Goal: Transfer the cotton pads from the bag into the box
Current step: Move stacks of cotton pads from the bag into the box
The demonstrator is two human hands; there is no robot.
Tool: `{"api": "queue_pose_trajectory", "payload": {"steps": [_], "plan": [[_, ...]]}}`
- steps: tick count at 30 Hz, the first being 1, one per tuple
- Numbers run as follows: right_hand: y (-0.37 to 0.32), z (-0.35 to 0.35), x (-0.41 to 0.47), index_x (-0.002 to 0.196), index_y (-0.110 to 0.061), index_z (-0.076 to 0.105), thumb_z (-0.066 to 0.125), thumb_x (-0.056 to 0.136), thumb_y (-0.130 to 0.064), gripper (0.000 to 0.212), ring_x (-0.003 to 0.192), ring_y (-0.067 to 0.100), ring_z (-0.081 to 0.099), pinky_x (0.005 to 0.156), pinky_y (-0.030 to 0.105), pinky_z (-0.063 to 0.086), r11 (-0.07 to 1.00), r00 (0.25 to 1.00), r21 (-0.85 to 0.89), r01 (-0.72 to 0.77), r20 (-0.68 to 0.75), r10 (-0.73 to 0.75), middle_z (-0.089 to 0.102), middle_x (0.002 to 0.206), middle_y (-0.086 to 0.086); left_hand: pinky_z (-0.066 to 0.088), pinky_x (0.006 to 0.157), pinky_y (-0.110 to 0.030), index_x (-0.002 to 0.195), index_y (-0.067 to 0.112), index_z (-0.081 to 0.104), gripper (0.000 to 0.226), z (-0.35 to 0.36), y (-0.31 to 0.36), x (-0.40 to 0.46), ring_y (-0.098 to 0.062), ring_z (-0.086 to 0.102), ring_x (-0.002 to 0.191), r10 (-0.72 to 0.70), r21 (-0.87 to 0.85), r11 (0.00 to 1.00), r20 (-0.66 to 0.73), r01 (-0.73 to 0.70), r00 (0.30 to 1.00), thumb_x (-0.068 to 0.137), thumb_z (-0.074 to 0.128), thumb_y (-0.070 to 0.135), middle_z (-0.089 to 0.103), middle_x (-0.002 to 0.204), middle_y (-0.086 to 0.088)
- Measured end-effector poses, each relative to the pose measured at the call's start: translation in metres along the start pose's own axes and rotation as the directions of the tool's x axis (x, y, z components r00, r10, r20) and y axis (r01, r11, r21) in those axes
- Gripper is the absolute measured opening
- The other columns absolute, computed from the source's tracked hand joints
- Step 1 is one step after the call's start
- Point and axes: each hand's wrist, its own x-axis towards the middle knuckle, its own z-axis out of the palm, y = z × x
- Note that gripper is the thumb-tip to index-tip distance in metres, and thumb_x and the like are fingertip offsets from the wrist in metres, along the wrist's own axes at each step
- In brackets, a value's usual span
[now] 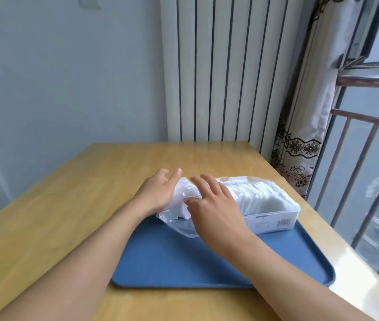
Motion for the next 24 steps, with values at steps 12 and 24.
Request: {"api": "queue_pose_trajectory", "payload": {"steps": [12,24], "plan": [[-0.012,-0.005,0.000,0.089,-0.021,0.078,0.092,0.061,-0.033,0.033,0.127,0.029,0.056,0.092,0.042,0.054,0.975,1.000,0.222,-0.030,0.002,0.031,0.063,0.131,0.005,0.049,0.078,-0.031,0.072,0.011,0.074,0.025,-0.003,-0.051,-0.016,-0.011,0.066,0.073,-0.047,-0.384,0.923,-0.106,0.003,0.993,0.088,0.076,0.031,0.071,0.066,0.011],[-0.014,-0.002,-0.001,0.090,-0.028,0.081,0.084,0.070,-0.034,0.022,0.120,0.027,0.058,0.092,0.042,0.052,0.962,0.999,0.272,0.021,-0.033,-0.012,0.064,0.127,-0.001,0.049,0.068,-0.031,0.065,0.011,0.070,0.020,0.011,-0.041,-0.018,-0.019,0.058,0.064,-0.179,-0.492,0.869,-0.215,0.052,0.960,0.081,0.077,0.020,0.070,0.068,-0.002]]}}
